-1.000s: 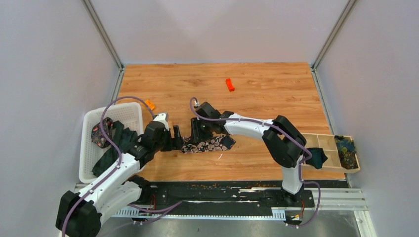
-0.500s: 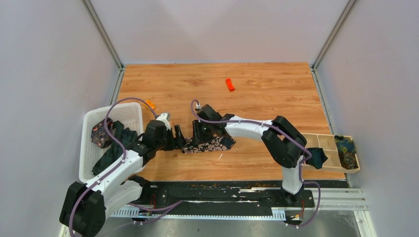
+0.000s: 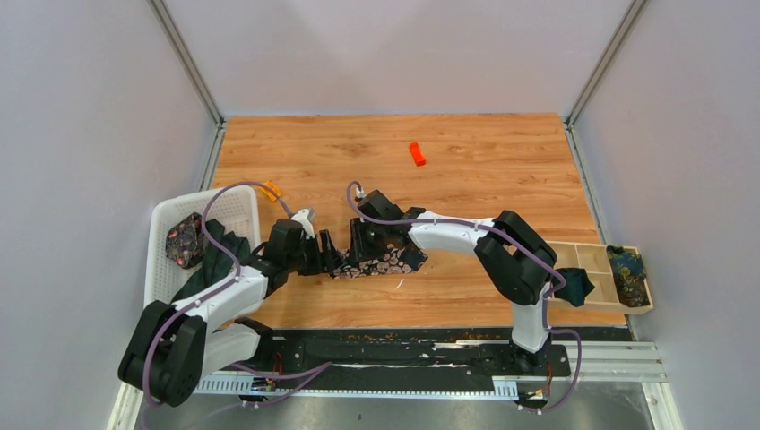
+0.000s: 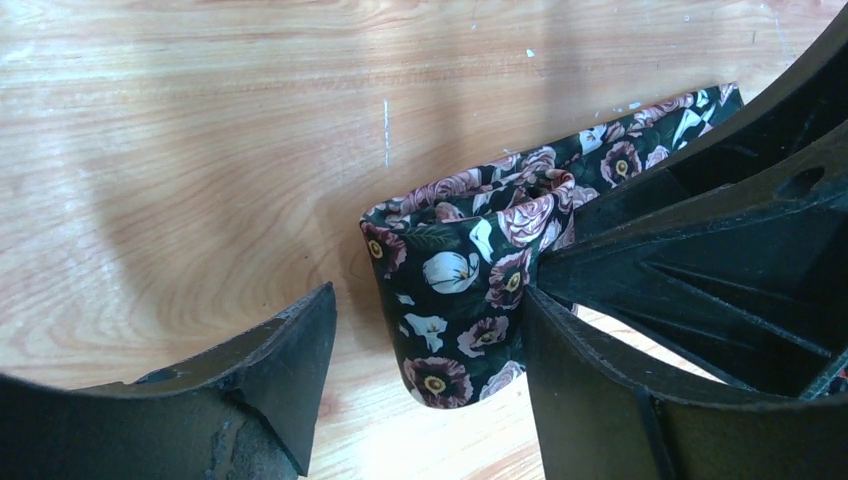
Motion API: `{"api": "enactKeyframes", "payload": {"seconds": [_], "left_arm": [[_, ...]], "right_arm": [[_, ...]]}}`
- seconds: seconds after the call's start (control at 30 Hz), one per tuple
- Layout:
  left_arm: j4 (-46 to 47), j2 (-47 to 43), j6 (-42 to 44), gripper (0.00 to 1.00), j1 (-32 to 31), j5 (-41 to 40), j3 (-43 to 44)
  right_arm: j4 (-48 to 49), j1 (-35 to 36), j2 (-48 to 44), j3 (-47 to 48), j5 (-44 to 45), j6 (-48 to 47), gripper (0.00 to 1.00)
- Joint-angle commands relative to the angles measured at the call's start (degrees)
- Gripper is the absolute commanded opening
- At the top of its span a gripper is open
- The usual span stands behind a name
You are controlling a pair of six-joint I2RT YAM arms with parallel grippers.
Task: Roll the ties
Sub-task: Roll the tie at the center of the board.
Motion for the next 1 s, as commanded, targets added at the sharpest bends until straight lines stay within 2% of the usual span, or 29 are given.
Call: {"api": "enactKeyframes", "payload": {"seconds": [0.0, 0.23, 0.4, 0.63, 0.97], "left_arm": [[6.94, 2.21, -0.72, 0.73, 1.05, 3.14, -0.95], [11.24, 5.99, -2.03, 0.67, 1.72, 6.0, -2.0], [11.59, 6.88, -2.02, 0.58, 1.76, 6.52, -1.74], [8.49, 6.57, -0.78, 0.47, 1.76, 6.35, -0.44], [-0.43, 2.36, 2.22, 0.45, 1.67, 2.6, 1.51]], "right_arm": [[-1.2, 0.37, -0.68, -0.88, 1.48, -0.48, 0.31], [-1.93, 0.38, -0.63, -0.7, 1.7, -0.97, 0.31], [-2.56, 0.37, -0.75, -0.06, 1.85, -1.23, 0.31], [-5.73, 0.31, -2.19, 3.47, 2.97, -2.91, 0.33], [-6.4, 0.44, -4.97, 4.92, 3.64, -3.03, 0.36]]}}
